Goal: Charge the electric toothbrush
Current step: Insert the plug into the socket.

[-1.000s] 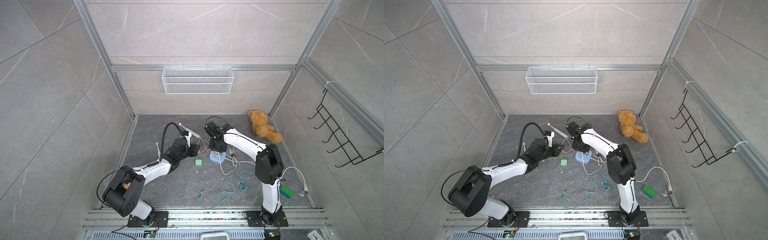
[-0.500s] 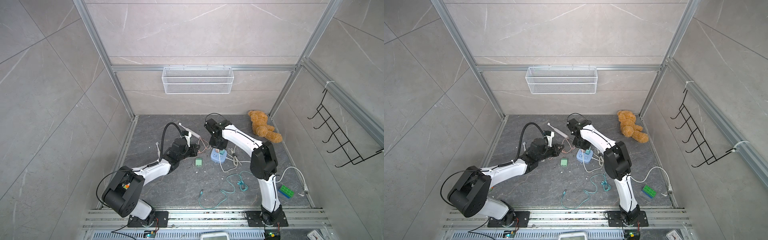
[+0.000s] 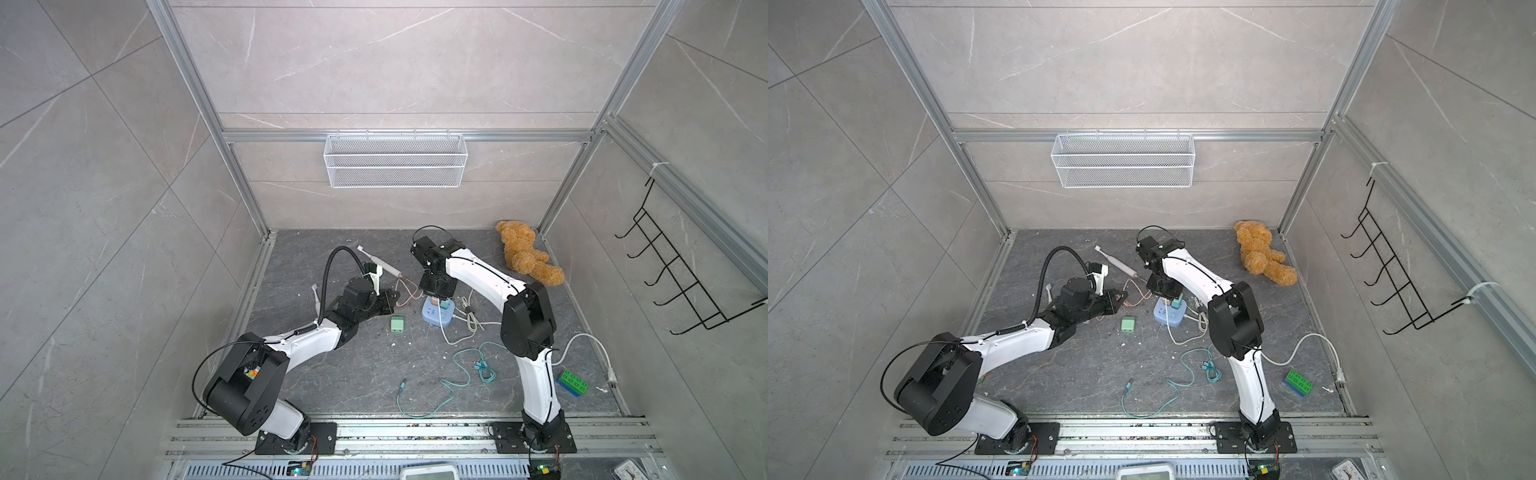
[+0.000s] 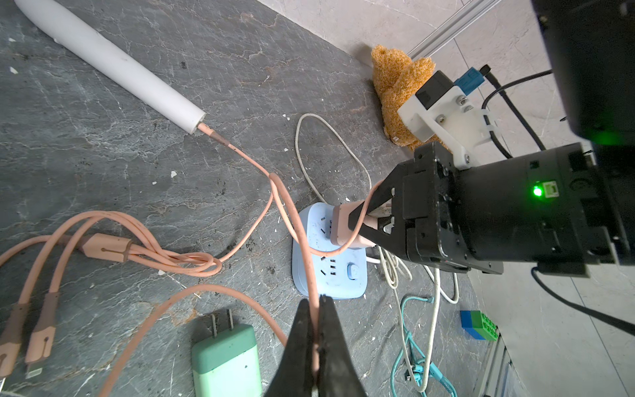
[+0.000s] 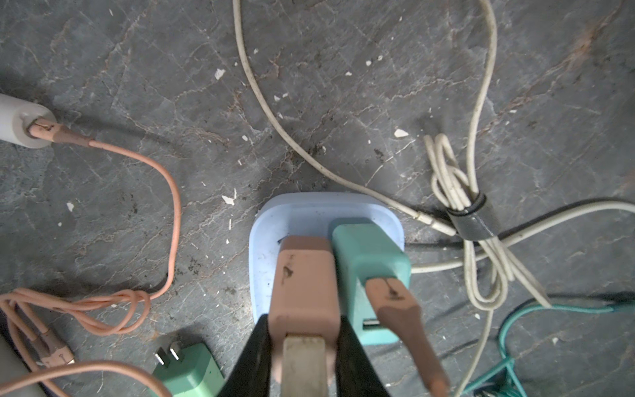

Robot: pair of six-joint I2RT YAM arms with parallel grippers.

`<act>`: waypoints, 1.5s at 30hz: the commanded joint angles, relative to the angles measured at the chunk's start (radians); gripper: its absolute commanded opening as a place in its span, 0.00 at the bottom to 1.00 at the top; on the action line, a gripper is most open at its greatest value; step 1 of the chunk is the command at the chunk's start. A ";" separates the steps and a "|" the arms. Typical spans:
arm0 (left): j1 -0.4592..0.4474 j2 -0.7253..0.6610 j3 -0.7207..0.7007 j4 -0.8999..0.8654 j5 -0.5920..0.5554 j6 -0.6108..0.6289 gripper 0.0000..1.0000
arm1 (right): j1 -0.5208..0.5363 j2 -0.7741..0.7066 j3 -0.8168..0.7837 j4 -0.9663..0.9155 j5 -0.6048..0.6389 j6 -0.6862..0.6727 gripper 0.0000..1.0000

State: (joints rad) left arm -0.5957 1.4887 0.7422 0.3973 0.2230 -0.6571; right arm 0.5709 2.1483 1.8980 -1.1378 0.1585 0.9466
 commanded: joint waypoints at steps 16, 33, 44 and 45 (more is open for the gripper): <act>-0.001 -0.013 0.029 0.021 0.054 0.008 0.00 | -0.021 0.073 -0.067 0.022 -0.082 -0.030 0.00; -0.006 0.028 0.073 -0.015 0.046 0.019 0.00 | 0.032 -0.124 -0.079 -0.001 -0.102 -0.093 0.58; -0.006 0.087 0.113 -0.033 0.057 0.005 0.00 | 0.038 -0.359 -0.219 -0.015 -0.122 -0.141 0.60; -0.007 0.090 0.115 -0.033 0.059 0.003 0.00 | 0.038 -0.387 -0.238 -0.014 -0.114 -0.152 0.60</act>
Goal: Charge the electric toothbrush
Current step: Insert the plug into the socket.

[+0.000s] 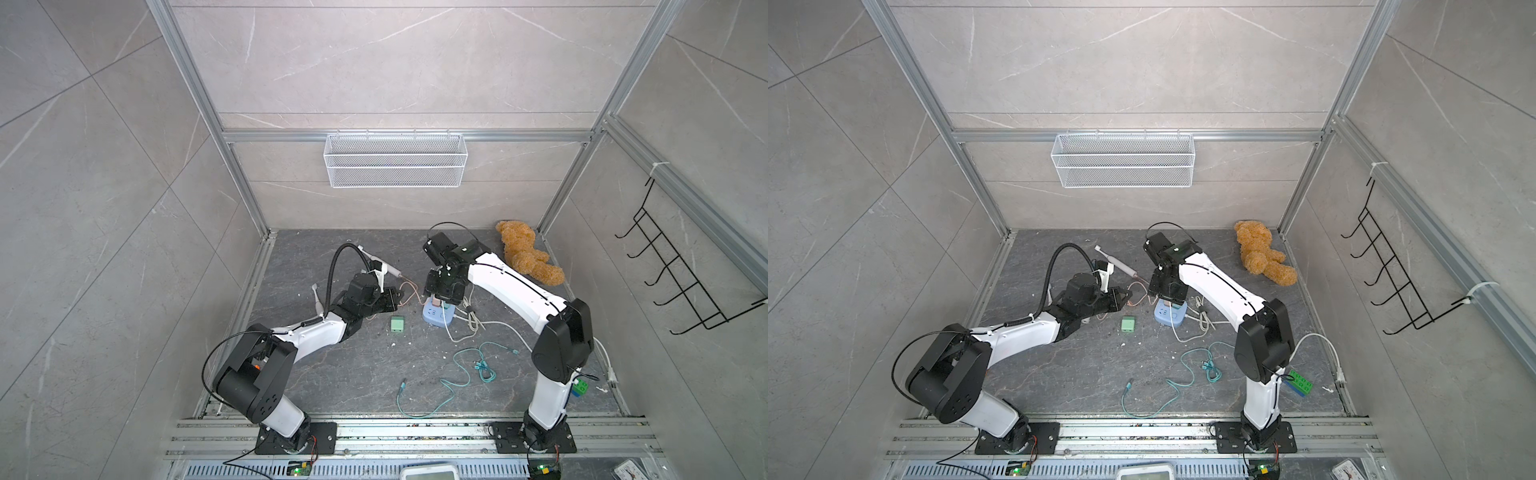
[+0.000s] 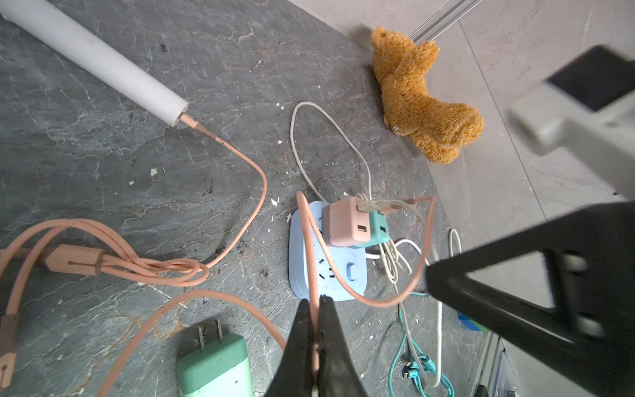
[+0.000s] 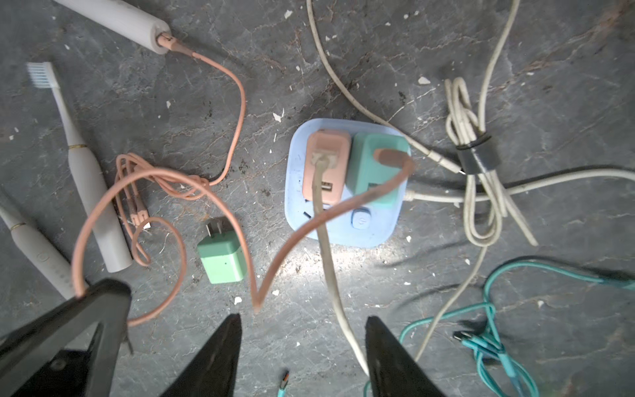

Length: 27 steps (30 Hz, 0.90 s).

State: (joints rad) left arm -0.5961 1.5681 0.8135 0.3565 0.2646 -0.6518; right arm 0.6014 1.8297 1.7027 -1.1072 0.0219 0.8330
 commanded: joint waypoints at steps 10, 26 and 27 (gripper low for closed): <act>-0.007 -0.031 0.042 -0.017 0.021 -0.024 0.23 | -0.046 -0.262 -0.136 -0.074 0.137 -0.129 0.58; -0.007 -0.296 -0.040 -0.137 -0.137 -0.080 0.99 | -0.292 0.250 0.264 0.088 -0.109 -0.027 0.58; -0.007 -0.317 -0.047 -0.151 -0.156 -0.082 0.99 | -0.293 0.305 0.324 0.066 -0.101 -0.022 0.58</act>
State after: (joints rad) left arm -0.6018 1.3151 0.7826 0.2565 0.1856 -0.7315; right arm 0.3073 2.0335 1.9205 -1.0222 -0.0566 0.7650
